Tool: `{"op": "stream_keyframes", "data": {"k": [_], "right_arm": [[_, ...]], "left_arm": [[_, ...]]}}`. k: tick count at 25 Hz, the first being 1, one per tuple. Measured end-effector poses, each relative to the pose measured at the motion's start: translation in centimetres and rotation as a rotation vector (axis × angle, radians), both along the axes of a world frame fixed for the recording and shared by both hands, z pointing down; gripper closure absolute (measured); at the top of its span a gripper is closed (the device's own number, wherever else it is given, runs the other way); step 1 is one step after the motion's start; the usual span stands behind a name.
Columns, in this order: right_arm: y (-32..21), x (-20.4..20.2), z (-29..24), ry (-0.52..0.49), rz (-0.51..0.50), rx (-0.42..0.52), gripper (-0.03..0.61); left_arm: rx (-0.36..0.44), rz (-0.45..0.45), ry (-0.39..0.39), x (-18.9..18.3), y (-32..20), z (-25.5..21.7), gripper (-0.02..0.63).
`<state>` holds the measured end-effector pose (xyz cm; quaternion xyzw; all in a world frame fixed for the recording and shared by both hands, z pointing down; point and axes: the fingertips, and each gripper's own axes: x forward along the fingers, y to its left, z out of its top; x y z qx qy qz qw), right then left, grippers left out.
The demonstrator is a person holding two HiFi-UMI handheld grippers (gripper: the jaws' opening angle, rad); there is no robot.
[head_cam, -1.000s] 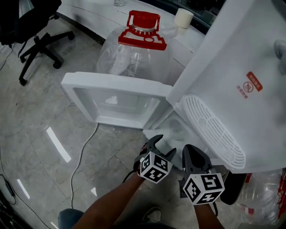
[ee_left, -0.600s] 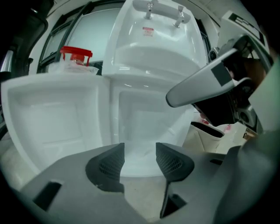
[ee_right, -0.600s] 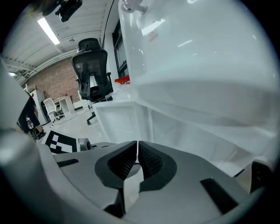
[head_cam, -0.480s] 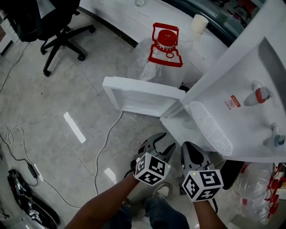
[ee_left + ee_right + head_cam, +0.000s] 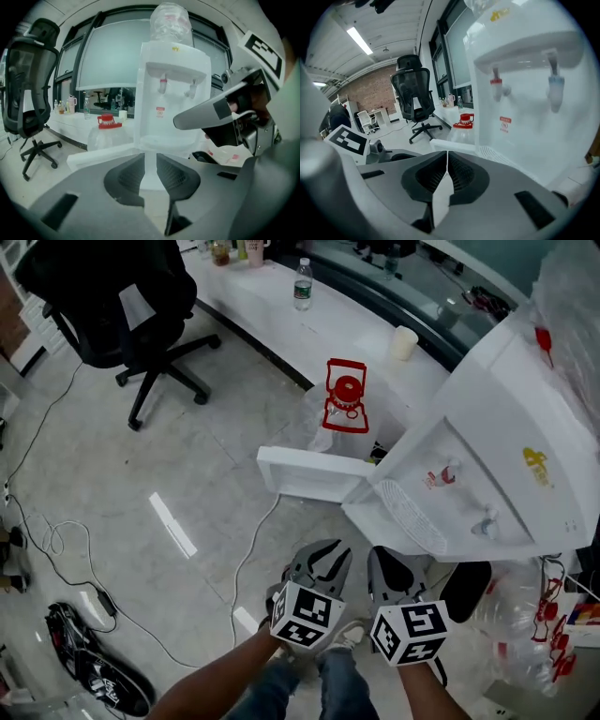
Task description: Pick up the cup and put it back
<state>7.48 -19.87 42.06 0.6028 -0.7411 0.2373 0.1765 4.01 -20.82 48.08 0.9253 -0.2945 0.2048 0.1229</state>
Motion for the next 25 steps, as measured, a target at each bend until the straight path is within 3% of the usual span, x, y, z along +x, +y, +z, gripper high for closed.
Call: {"op": "stream_keyframes", "data": {"k": [4, 8, 16, 25], "right_arm": [[1.3, -1.6, -5.0, -0.009, -0.003, 0.02, 0.555], [3.2, -3.3, -9.7, -0.037, 0.002, 0.022, 0.555], [7.4, -6.4, -20.5, -0.069, 0.008, 0.063, 0.555], [10.7, -7.9, -30.0, -0.022, -0.014, 0.129, 0.557]], "left_arm": [[0.026, -0.028, 0.039, -1.7, 1.1, -6.7, 0.554], [0.019, -0.07, 0.021, -4.1, 3.3, -12.2, 0.586], [0.01, -0.118, 0.07, -7.7, 7.7, -24.7, 0.601], [0.019, -0.149, 0.124, -7.7, 10.9, -33.9, 0.603]]}}
